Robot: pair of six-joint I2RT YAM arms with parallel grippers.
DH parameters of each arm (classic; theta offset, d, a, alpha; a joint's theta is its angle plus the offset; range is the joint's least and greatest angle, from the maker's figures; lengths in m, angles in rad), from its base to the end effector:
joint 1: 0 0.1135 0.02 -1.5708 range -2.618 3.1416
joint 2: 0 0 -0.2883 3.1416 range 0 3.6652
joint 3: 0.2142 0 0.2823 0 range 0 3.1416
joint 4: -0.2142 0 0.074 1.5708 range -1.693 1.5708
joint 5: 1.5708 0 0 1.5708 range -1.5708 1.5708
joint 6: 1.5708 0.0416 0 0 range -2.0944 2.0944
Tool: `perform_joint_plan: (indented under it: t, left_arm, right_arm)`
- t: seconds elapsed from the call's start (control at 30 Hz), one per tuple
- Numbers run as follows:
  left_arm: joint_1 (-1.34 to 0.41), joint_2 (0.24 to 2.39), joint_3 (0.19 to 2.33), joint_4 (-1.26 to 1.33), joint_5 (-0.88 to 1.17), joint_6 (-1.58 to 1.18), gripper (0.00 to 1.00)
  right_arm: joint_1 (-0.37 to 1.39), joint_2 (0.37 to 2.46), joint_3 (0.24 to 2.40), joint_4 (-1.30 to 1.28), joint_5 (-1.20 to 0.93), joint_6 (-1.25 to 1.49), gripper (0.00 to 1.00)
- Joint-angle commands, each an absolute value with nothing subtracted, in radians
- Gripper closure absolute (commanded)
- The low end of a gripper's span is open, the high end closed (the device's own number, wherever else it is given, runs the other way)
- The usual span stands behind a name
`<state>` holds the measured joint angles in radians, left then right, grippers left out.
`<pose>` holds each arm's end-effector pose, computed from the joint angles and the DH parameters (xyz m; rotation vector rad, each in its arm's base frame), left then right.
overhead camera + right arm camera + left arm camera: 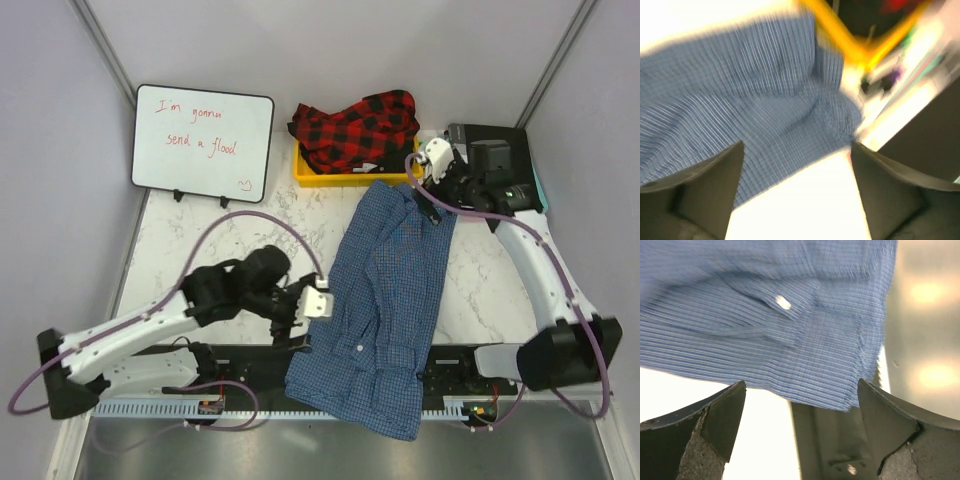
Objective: Fold and stack the long sleeve shirts
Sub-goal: Fold the shirt
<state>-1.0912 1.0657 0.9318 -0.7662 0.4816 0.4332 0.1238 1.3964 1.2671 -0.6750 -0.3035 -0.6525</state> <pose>0.0894 -0.2136 0.3016 1.8986 1.6761 -0.8706 0.3261 0.0531 0.3395 -1.0132 2.0990 0.0983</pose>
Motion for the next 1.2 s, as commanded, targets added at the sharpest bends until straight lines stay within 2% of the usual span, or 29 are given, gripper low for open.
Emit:
perform_joint_plan:
  t: [0.0, 0.07, 0.1, 0.17, 0.3, 0.33, 0.43, 0.47, 0.6, 0.73, 0.83, 0.93, 1.03, 1.17]
  left_arm:
    - [-0.988, 0.858, 0.905, -0.622, 0.549, 0.504, 0.01]
    - [-0.983, 0.822, 0.855, -0.52, 0.502, 0.425, 0.01]
    - [-0.985, 0.818, 0.829, -0.459, 0.544, 0.423, 0.01]
    - [-0.983, 0.839, 0.83, -0.439, 0.609, 0.439, 0.01]
    - [-0.98, 0.881, 0.844, -0.589, 0.662, 0.645, 0.01]
    - [-0.977, 0.856, 0.821, -0.638, 0.682, 0.688, 0.08]
    - [-0.962, 0.735, 0.694, -0.652, 0.758, 0.833, 0.17]
    - [-0.953, 0.691, 0.657, -0.652, 0.788, 0.865, 0.18]
    - [-0.942, 0.543, 0.516, -0.682, 0.839, 0.926, 0.17]
    - [-0.942, 0.615, 0.554, -0.741, 0.832, 0.914, 0.19]
    - [-0.927, 0.678, 0.583, -0.758, 0.816, 0.904, 0.2]
    - [-0.922, 0.672, 0.575, -0.761, 0.821, 0.9, 0.2]
    - [-0.922, 0.641, 0.557, -0.759, 0.816, 0.903, 0.2]
    - [-0.922, 0.617, 0.534, -0.755, 0.822, 0.911, 0.2]
  right_arm:
    - [0.126, 1.237, 1.286, -0.623, -0.656, -0.523, 0.02]
    - [0.126, 1.166, 1.226, -0.524, -0.806, -0.439, 0.02]
    - [0.124, 1.148, 1.212, -0.44, -0.846, -0.392, 0.02]
    - [0.182, 1.131, 1.236, -0.429, -0.848, -0.382, 0.02]
    - [0.325, 1.114, 1.232, -0.89, -0.816, -0.725, 0.02]
    - [0.349, 1.073, 1.203, -0.96, -0.818, -0.879, 0.02]
    - [0.461, 0.924, 1.027, -1.12, -0.822, -1.111, 0.12]
    - [0.533, 0.878, 0.923, -1.129, -0.815, -1.133, 0.2]
    - [0.745, 0.75, 0.741, -0.979, -0.752, -1.18, 0.37]
    - [1.053, 0.822, 0.672, -0.853, -0.695, -1.158, 0.51]
    - [1.252, 0.868, 0.605, -0.663, -0.62, -1.114, 0.52]
    - [1.368, 0.938, 0.595, -0.623, -0.604, -1.112, 0.55]
    - [1.393, 1.014, 0.615, -0.643, -0.607, -1.152, 0.58]
    - [1.397, 1.072, 0.627, -0.661, -0.609, -1.181, 0.55]
